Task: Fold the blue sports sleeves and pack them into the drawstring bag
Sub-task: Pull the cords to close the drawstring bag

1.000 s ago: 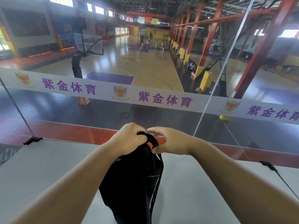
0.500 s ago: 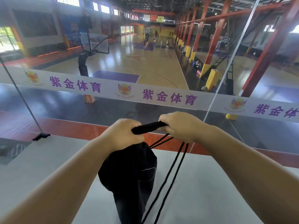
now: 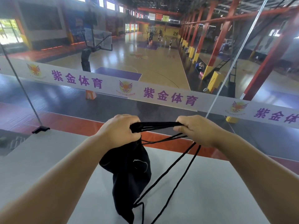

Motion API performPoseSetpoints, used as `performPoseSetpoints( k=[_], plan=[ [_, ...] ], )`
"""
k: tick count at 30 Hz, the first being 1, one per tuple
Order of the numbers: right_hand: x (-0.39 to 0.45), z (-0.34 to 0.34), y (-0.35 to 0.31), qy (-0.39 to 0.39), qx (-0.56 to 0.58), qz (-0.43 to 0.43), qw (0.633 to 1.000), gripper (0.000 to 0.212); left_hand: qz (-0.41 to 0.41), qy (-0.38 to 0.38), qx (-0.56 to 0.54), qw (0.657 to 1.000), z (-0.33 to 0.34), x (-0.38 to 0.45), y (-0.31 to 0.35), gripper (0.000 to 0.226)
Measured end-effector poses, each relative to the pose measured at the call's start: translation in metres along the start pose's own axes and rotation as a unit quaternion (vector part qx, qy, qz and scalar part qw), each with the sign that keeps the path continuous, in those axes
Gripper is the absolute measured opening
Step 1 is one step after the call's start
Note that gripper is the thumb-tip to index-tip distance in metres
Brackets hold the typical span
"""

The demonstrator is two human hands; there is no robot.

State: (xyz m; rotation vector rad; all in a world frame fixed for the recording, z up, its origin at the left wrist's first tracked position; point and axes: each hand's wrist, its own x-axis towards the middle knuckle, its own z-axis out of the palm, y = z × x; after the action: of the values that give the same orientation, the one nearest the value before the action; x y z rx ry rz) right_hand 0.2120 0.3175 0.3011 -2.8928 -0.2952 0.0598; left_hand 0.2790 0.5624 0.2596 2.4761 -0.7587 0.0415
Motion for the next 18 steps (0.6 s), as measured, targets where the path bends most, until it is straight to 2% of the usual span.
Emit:
performPoseSetpoints(
  k=[3,10,12,15,18],
  plan=[
    [0.002,-0.006,-0.001,0.017,0.116,0.005,0.993,0.021,-0.006,-0.005,-0.021,1.0,0.0,0.004,-0.001,0.015],
    [0.01,-0.018,-0.019,0.08,0.264,-0.005,0.961,0.028,0.049,-0.048,-0.043,0.997,0.003,0.007,0.007,0.02],
    [0.012,-0.022,-0.023,0.088,0.282,-0.007,0.955,0.029,0.046,-0.061,-0.082,0.994,0.002,0.007,0.01,0.015],
    [0.014,-0.029,-0.031,0.098,0.279,-0.006,0.955,0.029,0.039,-0.096,-0.116,0.988,-0.005,0.006,0.007,0.03],
    [0.011,-0.037,-0.038,0.108,0.263,0.024,0.958,0.028,0.017,-0.083,-0.095,0.992,-0.017,0.004,0.002,0.044]
  ],
)
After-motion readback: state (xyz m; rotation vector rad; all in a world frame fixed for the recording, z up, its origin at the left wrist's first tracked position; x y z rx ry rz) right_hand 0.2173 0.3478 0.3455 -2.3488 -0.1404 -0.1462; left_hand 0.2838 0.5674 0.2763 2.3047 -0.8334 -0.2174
